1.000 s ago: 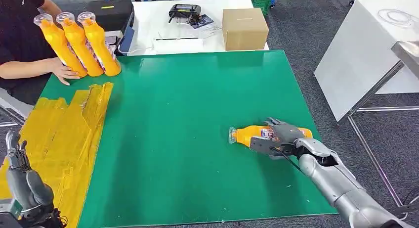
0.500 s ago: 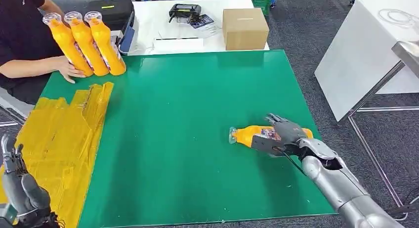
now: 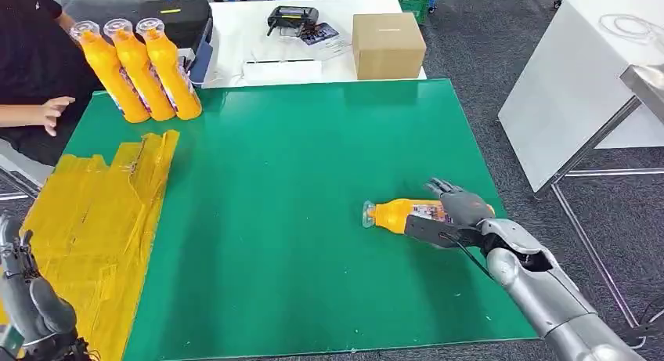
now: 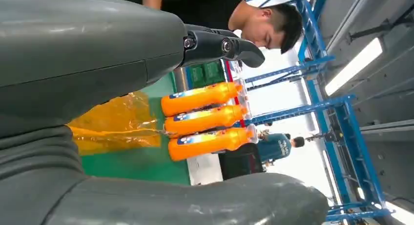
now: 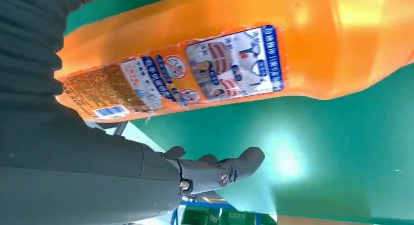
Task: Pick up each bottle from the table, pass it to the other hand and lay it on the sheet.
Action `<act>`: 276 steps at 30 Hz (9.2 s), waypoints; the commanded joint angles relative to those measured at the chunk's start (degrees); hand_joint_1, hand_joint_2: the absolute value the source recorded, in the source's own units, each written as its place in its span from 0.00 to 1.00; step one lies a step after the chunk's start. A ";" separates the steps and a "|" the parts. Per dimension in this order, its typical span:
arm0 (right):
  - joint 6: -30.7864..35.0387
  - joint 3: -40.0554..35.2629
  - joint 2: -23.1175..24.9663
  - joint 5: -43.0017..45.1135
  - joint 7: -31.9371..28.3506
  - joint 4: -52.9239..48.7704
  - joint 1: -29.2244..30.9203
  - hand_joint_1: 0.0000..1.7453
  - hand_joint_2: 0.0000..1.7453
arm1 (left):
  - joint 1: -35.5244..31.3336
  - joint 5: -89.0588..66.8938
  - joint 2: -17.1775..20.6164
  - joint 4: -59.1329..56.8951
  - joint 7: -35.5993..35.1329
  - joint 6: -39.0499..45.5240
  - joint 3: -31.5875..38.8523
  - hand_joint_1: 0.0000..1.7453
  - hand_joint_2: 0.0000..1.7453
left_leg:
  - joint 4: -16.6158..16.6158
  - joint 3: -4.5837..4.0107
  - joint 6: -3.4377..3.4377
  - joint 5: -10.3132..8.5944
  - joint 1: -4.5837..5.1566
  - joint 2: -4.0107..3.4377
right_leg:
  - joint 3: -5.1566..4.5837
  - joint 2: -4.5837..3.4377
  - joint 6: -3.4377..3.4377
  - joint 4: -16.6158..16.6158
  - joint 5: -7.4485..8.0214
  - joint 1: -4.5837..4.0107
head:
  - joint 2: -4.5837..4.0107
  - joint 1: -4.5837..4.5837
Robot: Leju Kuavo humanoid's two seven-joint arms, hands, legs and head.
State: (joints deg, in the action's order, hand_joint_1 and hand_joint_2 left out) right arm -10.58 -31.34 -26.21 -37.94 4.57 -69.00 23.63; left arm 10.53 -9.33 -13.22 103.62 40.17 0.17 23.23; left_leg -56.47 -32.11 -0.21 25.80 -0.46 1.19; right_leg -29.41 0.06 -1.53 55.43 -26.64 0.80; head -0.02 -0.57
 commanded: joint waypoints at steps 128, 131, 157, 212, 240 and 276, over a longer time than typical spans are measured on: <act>13.21 -6.13 36.24 16.46 -16.69 -8.46 -8.81 1.00 1.00 | 5.04 24.94 -0.76 3.26 -16.40 -21.25 -22.54 0.00 1.00 | -0.13 0.58 0.11 0.29 -0.22 -0.90 | -0.02 -0.72 0.22 -0.09 0.16 -0.24 | 0.00 0.02; 13.27 -6.04 35.73 16.49 -16.70 -8.51 -8.75 1.00 1.00 | 5.06 25.12 -0.39 3.27 -16.36 -21.30 -22.29 0.00 1.00 | -0.10 0.56 0.11 0.27 -0.21 -0.75 | 0.01 -0.61 0.19 -0.12 0.14 -0.22 | 0.00 0.02; 10.74 -15.91 37.55 11.97 -15.69 4.54 -5.86 1.00 1.00 | 5.44 29.42 0.89 0.81 -19.72 -23.99 -29.25 0.00 1.00 | -0.07 0.57 0.13 0.25 -0.18 -0.67 | 0.05 -0.51 0.19 -0.15 0.14 -0.20 | 0.00 0.04; 7.45 -24.85 38.61 11.86 -17.44 4.95 -2.90 1.00 1.00 | 6.76 29.49 -0.34 -1.74 -19.99 -24.12 -27.63 1.00 1.00 | -0.14 0.59 0.14 0.30 -0.25 -0.66 | 0.10 -0.46 0.21 -0.15 0.10 -0.26 | 0.00 0.02; 10.56 -19.72 36.85 10.13 -16.04 1.07 -4.03 0.00 0.00 | 7.42 28.72 -0.89 0.02 -19.16 -25.18 -25.46 1.00 1.00 | -0.17 0.55 0.15 0.30 -0.25 -0.62 | 0.09 -0.40 0.21 -0.13 0.09 -0.26 | 0.00 0.04; 11.03 -18.50 35.45 7.78 -15.26 -1.70 -5.34 0.00 0.00 | 4.65 16.79 -3.62 3.08 -11.84 -17.35 -13.17 1.00 1.00 | -0.14 0.56 0.13 0.27 -0.25 -0.64 | 0.06 -0.43 0.22 -0.14 0.12 -0.26 | 0.00 0.04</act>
State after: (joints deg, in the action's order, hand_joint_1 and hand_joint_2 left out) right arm 0.37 -50.51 11.43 -30.14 -10.86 -69.66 17.59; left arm 18.09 10.66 -15.74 106.95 26.36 -19.60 2.93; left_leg -56.62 -31.64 -0.10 26.05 -0.67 0.54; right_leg -29.48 -0.46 -1.36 55.35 -26.52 0.60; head -0.02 -0.52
